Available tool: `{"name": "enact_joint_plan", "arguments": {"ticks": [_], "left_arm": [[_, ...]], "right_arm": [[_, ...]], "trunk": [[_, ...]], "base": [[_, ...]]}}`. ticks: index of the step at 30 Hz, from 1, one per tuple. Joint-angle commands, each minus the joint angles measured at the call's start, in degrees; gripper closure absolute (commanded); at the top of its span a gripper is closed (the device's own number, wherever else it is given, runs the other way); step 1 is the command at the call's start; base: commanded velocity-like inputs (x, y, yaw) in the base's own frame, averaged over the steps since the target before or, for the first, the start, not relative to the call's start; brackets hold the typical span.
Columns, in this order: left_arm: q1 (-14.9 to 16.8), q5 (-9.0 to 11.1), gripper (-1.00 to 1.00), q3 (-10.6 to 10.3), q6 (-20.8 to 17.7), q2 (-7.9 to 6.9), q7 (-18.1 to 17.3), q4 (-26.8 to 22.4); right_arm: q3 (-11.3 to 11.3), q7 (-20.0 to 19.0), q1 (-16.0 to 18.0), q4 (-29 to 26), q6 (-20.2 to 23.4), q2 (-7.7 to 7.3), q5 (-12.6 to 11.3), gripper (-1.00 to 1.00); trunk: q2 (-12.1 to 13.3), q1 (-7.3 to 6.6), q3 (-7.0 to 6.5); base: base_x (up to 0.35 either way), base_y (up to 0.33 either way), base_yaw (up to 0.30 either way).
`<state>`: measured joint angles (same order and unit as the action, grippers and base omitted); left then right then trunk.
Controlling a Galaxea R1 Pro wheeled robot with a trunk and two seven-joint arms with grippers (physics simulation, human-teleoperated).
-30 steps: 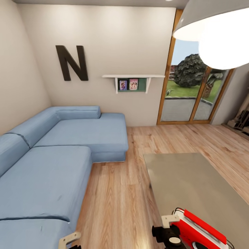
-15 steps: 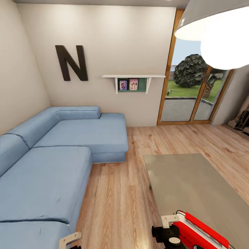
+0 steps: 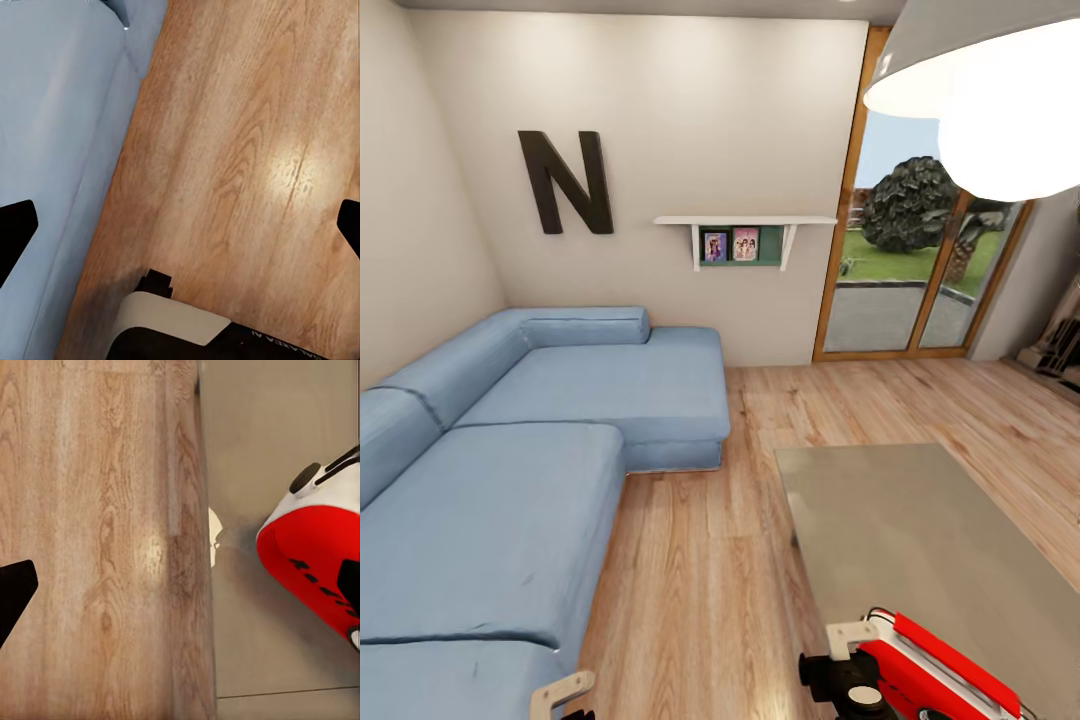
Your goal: Turn on the radio receiver that's on the table in the living room.
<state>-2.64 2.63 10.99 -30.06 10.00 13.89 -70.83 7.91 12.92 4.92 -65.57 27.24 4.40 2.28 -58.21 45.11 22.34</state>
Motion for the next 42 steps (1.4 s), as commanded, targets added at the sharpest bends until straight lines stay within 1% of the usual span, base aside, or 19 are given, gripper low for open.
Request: {"name": "enact_joint_plan", "arguments": {"ticks": [1,15,27,33,42], "left_arm": [[0.0,0.0,-1.00,0.0,0.0,0.00,0.0,0.0],[0.0,0.0,-1.00,0.0,0.0,0.00,0.0,0.0],[0.0,0.1,-1.00,0.0,0.0,0.00,0.0,0.0],[0.0,0.1,-1.00,0.0,0.0,0.00,-0.1,0.0],[0.0,0.1,-1.00,0.0,0.0,0.00,-0.1,0.1]], "right_arm": [[0.0,0.0,0.0,0.0,0.0,0.00,0.0,-1.00],[0.0,0.0,0.0,0.0,0.0,0.00,-0.1,-1.00],[0.0,0.0,0.0,0.0,0.0,0.00,-0.1,-1.00],[0.0,0.0,0.0,0.0,0.0,0.00,-0.1,-1.00],[0.0,0.0,0.0,0.1,0.0,0.00,-0.1,-1.00]], "trunk": [[0.0,0.00,0.00],[0.0,0.00,0.00],[0.0,0.00,0.00],[0.0,0.00,0.00],[0.0,0.00,0.00]], "base": [[0.000,0.000,-0.175],[0.000,0.000,-0.267],[0.000,0.003,-0.025],[0.064,0.161,0.000],[0.011,0.017,0.000]]}}
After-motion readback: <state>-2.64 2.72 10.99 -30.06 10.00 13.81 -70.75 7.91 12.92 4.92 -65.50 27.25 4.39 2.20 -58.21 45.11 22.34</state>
